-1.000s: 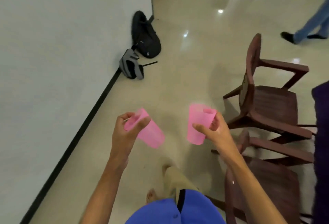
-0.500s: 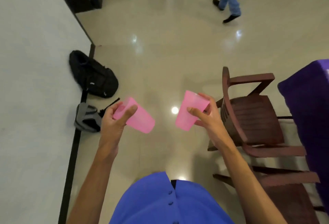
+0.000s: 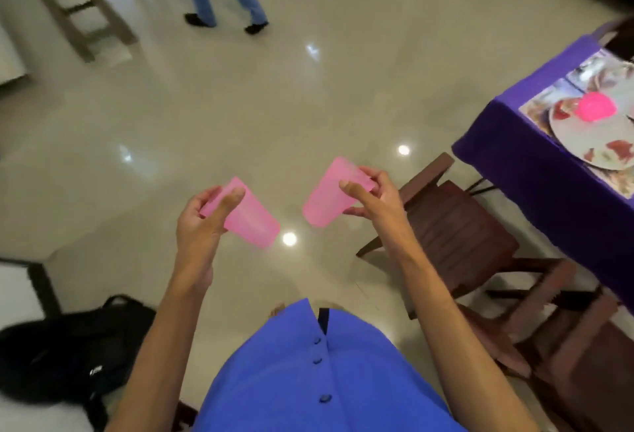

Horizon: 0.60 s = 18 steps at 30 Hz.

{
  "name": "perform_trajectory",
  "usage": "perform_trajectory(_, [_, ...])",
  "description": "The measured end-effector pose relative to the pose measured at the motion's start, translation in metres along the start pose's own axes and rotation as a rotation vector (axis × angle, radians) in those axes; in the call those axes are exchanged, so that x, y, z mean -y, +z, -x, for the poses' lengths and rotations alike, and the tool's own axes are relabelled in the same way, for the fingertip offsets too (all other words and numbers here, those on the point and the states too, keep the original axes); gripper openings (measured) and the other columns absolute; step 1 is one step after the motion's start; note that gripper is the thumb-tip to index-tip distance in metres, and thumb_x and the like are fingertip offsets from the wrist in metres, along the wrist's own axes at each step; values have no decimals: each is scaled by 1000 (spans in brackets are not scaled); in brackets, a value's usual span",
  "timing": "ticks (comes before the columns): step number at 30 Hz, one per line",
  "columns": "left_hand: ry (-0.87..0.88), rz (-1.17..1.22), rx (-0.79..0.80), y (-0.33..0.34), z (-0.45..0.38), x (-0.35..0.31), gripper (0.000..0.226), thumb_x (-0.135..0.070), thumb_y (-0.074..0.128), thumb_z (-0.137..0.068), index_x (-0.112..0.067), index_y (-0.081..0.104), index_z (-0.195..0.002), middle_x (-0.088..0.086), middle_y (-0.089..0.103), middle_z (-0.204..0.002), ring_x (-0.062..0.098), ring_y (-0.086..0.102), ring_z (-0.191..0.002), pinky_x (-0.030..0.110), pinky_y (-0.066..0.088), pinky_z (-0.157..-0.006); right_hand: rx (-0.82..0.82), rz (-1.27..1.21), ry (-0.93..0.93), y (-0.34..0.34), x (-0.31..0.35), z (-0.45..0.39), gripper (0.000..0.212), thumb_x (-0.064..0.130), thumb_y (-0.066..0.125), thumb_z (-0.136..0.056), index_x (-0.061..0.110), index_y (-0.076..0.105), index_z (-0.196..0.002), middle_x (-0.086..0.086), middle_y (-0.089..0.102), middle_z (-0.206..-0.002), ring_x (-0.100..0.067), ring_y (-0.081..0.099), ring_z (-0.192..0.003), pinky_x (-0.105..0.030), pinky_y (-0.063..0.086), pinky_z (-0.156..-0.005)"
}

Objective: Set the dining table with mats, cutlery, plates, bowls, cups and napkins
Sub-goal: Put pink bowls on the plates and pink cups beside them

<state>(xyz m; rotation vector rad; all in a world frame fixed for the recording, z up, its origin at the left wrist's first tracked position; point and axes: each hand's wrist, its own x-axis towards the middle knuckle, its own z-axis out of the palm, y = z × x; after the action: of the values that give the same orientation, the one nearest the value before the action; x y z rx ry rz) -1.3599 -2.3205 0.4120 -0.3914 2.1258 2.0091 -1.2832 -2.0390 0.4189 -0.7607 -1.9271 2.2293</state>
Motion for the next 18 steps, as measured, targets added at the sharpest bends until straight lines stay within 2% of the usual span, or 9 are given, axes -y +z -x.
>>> perform_trajectory(3, [50,-75,189,53,-86,-49,88,-61,88,-59,-21,65,-134,-1,72,-128,14,71,-112,32,59,-83,-171,-54,-12,-9,25,-59,66,36,85,-81,17,54,-136,-7,63,-131,-17,69,-114,-45,63,-87])
perform_trajectory(7, [98,-120,373,137,-188,-88,77,-55,88,-66,-25,65,-132,-9,69,-127,5,70,-109,29,59,-86,-378,-91,-6,-31,38,-140,65,36,87,-79,19,54,-133,-6,64,-130,-18,70,-113,-43,63,-84])
perform_trajectory(11, [90,-153,484,234,-281,-110,83,-59,86,-65,-24,64,-137,-8,69,-132,7,69,-116,24,58,-84,-519,-148,1,-58,50,-233,65,33,87,-79,20,53,-132,-4,65,-126,-19,70,-112,-44,63,-85])
perform_trajectory(15, [66,-189,597,336,-359,-136,87,-61,89,-62,-26,63,-137,-7,68,-133,8,68,-119,30,57,-95,-652,-233,6,-98,79,-329,76,35,87,-76,20,49,-140,-6,63,-129,-18,71,-111,-45,63,-88])
perform_trajectory(18, [70,-251,700,411,-407,-165,87,-60,89,-62,-27,62,-138,-10,68,-132,5,68,-117,31,56,-96,-751,-276,-6,-132,107,-392,63,25,85,-83,15,53,-136,-5,64,-129,-17,70,-113,-47,62,-90])
